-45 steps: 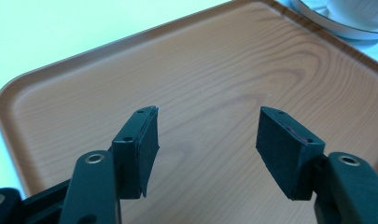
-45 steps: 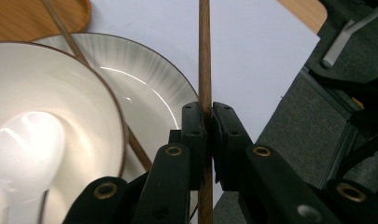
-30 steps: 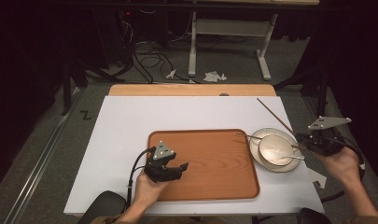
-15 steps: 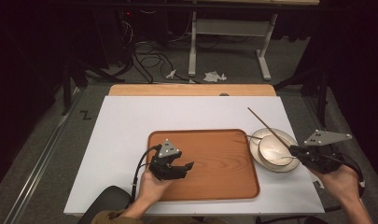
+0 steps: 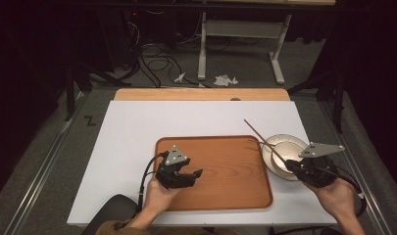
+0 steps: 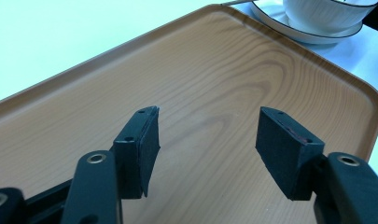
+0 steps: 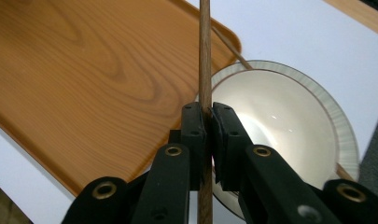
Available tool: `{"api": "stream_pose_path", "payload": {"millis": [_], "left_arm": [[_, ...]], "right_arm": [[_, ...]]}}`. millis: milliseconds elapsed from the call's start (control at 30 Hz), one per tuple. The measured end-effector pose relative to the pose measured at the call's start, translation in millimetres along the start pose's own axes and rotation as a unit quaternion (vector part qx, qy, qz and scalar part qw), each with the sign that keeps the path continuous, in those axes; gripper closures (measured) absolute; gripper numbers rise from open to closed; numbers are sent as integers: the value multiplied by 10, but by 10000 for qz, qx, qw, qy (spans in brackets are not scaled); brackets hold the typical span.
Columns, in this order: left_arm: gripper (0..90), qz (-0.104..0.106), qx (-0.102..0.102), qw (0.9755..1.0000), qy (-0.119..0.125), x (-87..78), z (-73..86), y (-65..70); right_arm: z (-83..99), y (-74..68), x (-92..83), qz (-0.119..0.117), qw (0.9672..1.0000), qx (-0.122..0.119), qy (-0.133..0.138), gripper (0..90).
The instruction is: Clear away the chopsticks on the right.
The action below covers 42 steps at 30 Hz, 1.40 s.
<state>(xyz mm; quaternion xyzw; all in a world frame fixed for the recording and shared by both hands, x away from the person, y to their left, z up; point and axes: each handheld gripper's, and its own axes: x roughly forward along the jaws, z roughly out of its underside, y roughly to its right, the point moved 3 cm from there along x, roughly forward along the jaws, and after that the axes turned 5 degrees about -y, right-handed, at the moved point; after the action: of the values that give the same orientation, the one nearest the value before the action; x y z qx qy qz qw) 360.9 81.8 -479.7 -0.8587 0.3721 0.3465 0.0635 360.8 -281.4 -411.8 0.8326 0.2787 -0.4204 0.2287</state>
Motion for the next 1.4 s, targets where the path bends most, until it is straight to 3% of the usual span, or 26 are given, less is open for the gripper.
{"api": "stream_pose_path", "payload": {"millis": [333, 467, 533, 900, 1400], "left_arm": [[394, -35, 10, 10000, -3, -10, 4, -3], [394, -50, 20, 10000, -12, -14, 8, -3], [394, -68, 13, 10000, -12, -19, 14, -9], [393, -114, -24, 9999, -73, -5, 49, -9], [392, -123, -48, 9999, -80, -7, 69, -7]], "right_arm": [[-111, -187, 200, -416, 9990, 138, 42, 846], [-169, -296, 370, -570, 9983, 90, -41, 846], [-189, -363, 526, -643, 9976, 51, -257, 846], [-192, -416, 824, -667, 9958, 51, -625, 844], [-171, -454, 1060, -677, 9930, 61, -965, 840]]}}
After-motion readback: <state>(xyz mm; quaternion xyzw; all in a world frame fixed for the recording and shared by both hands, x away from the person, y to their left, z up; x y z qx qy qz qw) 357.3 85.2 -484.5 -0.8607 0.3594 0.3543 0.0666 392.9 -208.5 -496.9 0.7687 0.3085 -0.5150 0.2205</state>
